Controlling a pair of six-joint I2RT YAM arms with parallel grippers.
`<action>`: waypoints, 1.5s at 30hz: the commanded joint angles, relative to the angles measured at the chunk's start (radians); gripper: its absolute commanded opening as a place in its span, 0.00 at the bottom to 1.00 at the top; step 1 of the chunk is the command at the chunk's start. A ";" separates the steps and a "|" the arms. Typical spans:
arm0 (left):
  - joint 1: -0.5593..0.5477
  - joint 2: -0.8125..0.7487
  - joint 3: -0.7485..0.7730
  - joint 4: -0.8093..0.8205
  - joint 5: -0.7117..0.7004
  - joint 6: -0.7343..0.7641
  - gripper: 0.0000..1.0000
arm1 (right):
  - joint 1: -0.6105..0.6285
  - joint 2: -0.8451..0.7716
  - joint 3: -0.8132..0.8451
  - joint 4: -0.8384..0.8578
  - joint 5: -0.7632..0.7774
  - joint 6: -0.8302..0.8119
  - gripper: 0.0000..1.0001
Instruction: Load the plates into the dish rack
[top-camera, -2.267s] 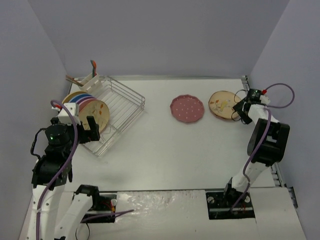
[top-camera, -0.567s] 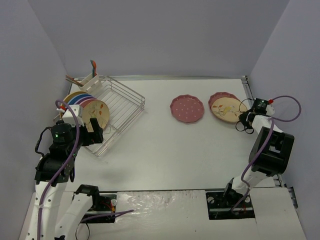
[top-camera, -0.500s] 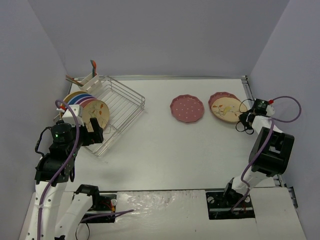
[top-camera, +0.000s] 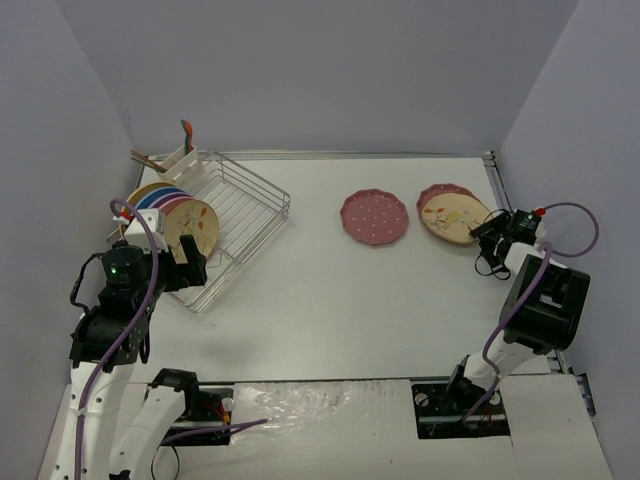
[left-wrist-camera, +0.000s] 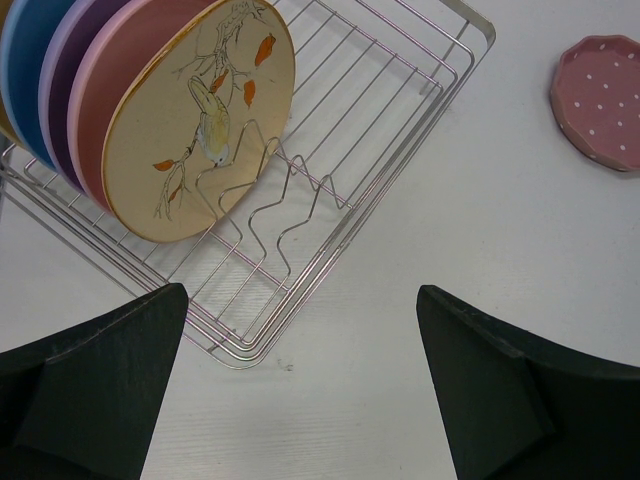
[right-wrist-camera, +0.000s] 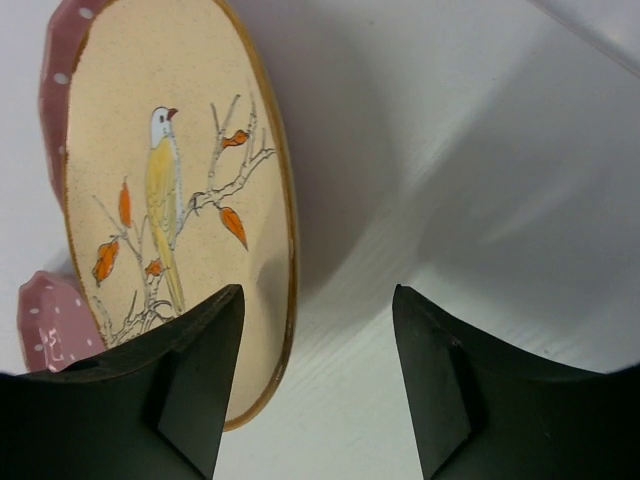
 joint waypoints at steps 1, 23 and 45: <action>-0.006 0.020 0.034 0.058 0.003 -0.019 0.97 | -0.014 0.029 -0.017 0.223 -0.142 0.005 0.58; -0.007 0.030 0.031 0.067 0.001 -0.041 0.97 | -0.017 0.014 -0.065 0.388 -0.237 0.074 0.04; -0.039 0.166 0.075 0.394 0.277 -0.454 0.97 | 0.223 -0.269 0.061 0.323 -0.442 0.205 0.00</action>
